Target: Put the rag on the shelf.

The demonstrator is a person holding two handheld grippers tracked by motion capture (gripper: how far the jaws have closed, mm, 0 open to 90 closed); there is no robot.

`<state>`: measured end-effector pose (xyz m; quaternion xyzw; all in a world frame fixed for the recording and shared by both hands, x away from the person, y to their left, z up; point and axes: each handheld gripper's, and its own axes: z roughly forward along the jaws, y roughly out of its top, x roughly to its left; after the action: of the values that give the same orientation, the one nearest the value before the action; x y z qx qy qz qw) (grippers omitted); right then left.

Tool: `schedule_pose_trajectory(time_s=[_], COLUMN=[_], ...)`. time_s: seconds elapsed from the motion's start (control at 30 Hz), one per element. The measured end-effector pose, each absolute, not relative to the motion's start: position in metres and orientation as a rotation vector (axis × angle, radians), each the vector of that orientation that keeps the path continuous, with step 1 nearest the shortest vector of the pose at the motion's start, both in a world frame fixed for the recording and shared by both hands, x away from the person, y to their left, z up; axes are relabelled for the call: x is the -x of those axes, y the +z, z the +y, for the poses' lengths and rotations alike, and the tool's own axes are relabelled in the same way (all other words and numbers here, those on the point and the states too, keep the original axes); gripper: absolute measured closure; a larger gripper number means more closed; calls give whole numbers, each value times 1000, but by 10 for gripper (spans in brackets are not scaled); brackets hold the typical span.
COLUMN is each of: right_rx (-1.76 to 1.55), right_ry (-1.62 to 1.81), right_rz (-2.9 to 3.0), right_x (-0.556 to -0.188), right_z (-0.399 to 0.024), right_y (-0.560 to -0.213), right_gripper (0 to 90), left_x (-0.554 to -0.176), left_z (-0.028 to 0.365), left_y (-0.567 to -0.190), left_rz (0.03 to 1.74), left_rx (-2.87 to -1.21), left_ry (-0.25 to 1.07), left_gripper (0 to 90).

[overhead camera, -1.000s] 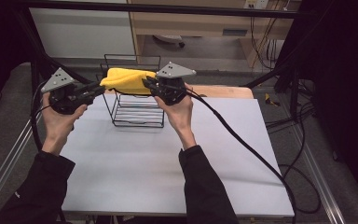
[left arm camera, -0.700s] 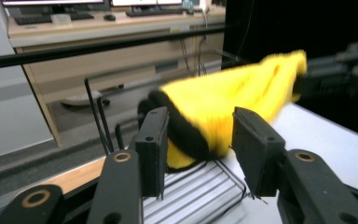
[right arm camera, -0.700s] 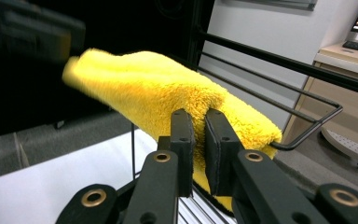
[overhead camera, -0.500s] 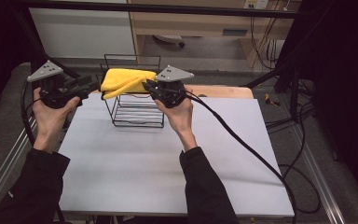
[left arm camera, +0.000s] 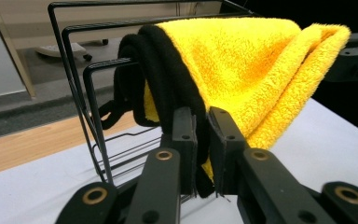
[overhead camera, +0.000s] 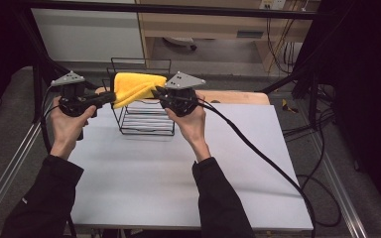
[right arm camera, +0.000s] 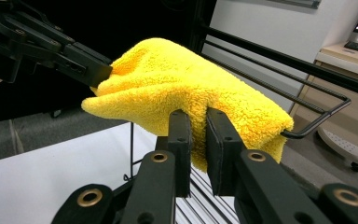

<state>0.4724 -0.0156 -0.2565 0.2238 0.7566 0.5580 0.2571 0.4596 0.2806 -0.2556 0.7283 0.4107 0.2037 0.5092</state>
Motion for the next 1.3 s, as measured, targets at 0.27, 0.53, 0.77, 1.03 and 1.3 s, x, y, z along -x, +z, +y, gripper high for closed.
schedule_pose_trajectory(time_s=[0.27,0.53,0.77,1.03,1.3], right_rx=[-623,-678,-804,-889,-895], right_ry=[1536,1573,1519,1513,1479], right_rz=[2075,2056,2078,2089,2021], right_x=[-466,-461,-470,-487,-497], right_z=[-20,-29,-29,-16,-18], right_y=[-254,-253,-268,-295,-304], right_gripper=[682,515,477,677,827], left_x=[-460,-463,-466,-468,-470], left_z=[280,277,274,274,268], left_y=[-259,-266,-269,-276,-283], left_rz=[988,985,988,976,965], left_rx=[-1746,-1760,-1767,-1766,-1773], left_ry=[510,534,552,567,610], left_gripper=[833,830,827,823,821])
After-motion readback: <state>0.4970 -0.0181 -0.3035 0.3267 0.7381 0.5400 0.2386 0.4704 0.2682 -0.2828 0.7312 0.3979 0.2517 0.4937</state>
